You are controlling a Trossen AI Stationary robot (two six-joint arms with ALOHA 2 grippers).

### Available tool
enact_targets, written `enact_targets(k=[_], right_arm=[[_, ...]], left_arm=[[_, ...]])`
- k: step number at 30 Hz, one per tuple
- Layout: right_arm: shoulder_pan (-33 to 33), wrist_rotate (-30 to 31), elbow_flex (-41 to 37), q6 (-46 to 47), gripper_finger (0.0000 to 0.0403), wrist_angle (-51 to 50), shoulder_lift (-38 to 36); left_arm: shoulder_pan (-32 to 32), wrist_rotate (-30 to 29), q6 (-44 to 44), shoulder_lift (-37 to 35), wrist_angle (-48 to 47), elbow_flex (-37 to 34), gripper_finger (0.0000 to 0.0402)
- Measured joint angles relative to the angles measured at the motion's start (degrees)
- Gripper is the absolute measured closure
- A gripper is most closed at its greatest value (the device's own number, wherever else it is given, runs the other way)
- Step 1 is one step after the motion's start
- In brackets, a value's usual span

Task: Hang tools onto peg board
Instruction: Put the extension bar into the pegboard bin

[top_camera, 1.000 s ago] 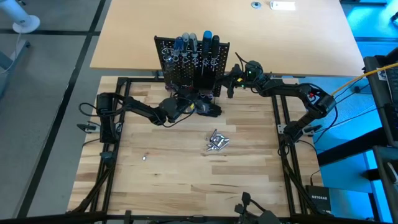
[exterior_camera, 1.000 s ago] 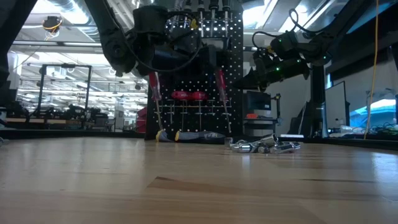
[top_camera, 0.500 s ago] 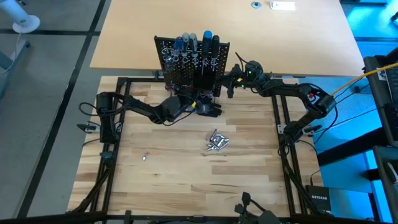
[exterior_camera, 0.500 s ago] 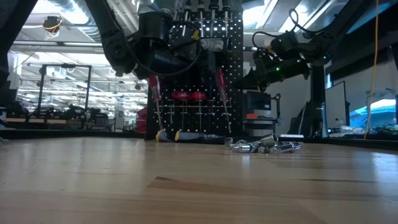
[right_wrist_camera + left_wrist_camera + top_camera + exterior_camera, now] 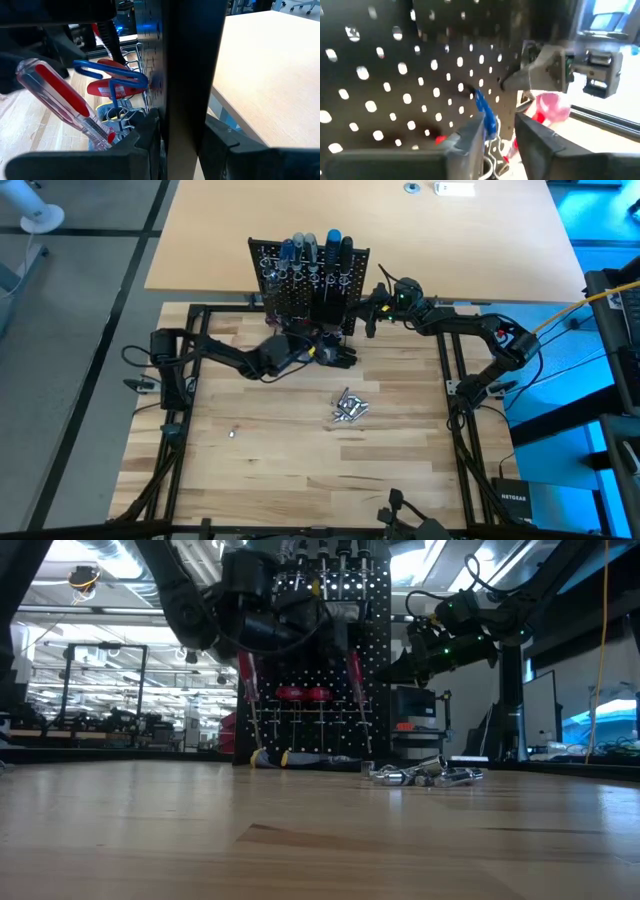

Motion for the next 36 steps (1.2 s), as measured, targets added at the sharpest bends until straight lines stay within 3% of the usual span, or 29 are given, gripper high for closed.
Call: enact_targets(k=[5,12,24,30,36], right_arm=[[0.0,0.0,0.0,0.0,0.0304,0.0,0.0],[0.0,0.0,0.0,0.0,0.0304,0.0,0.0],[0.0,0.1,0.0,0.0,0.0302,-0.8,-0.4],[-0.2,1.8,-0.2,0.6,0.0253,-4.9,-4.0],[-0.2,5.2,-0.1,-1.1,0.0190,-10.1,-7.7]], left_arm=[[-1.4,-0.2,5.2,-3.3,-2.3,0.0,0.0273],[-3.2,-2.1,6.3,-9.8,-15.9,0.0,0.0265],[-10.6,-2.0,-6.4,-25.0,-52.9,0.0,0.0268],[-14.7,-1.9,-13.1,-26.5,-66.8,0.0,0.0268],[-17.1,-1.8,-16.9,-26.0,-71.7,0.0,0.0268]])
